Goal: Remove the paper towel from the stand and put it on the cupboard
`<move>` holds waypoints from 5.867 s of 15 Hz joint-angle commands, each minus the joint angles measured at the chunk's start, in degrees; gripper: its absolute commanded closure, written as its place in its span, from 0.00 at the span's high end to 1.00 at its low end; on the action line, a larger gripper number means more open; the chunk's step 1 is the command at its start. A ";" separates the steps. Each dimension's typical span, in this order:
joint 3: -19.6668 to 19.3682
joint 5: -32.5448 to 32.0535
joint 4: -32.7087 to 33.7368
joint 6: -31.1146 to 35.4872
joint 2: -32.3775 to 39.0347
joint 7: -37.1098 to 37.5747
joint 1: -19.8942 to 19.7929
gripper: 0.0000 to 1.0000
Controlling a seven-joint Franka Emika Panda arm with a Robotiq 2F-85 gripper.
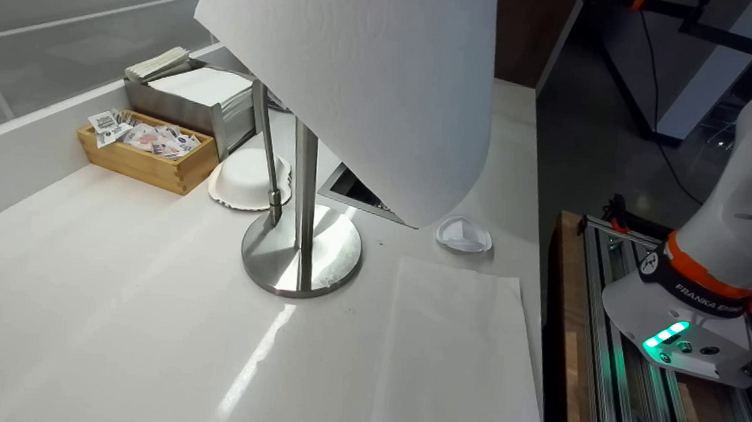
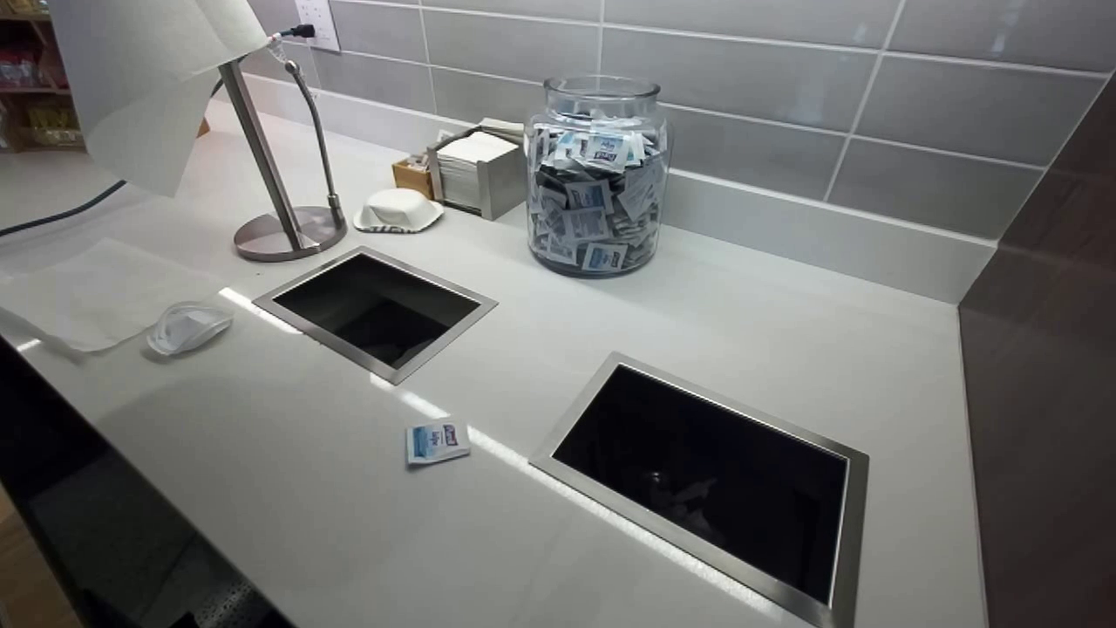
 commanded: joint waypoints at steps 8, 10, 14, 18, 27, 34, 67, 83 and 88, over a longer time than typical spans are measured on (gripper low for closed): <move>3.71 -3.92 5.99 -6.80 -0.66 3.90 0.90 0.11; 4.02 -3.77 6.19 -6.95 -0.73 4.01 1.23 0.11; 4.31 -2.84 6.06 -6.81 -1.17 4.07 2.06 0.11; 4.63 -3.49 6.08 -6.65 -1.61 4.54 2.25 0.11; 6.08 -6.86 7.30 -6.73 -2.67 6.61 1.47 0.11; 5.82 -3.21 7.91 -6.76 -2.65 7.00 3.15 0.11; 1.46 10.45 -16.17 0.22 -3.20 4.41 4.59 0.11; 1.06 13.24 -20.54 7.91 4.96 -3.98 6.91 0.11; 1.28 12.66 -21.58 9.04 6.15 -5.22 7.29 0.11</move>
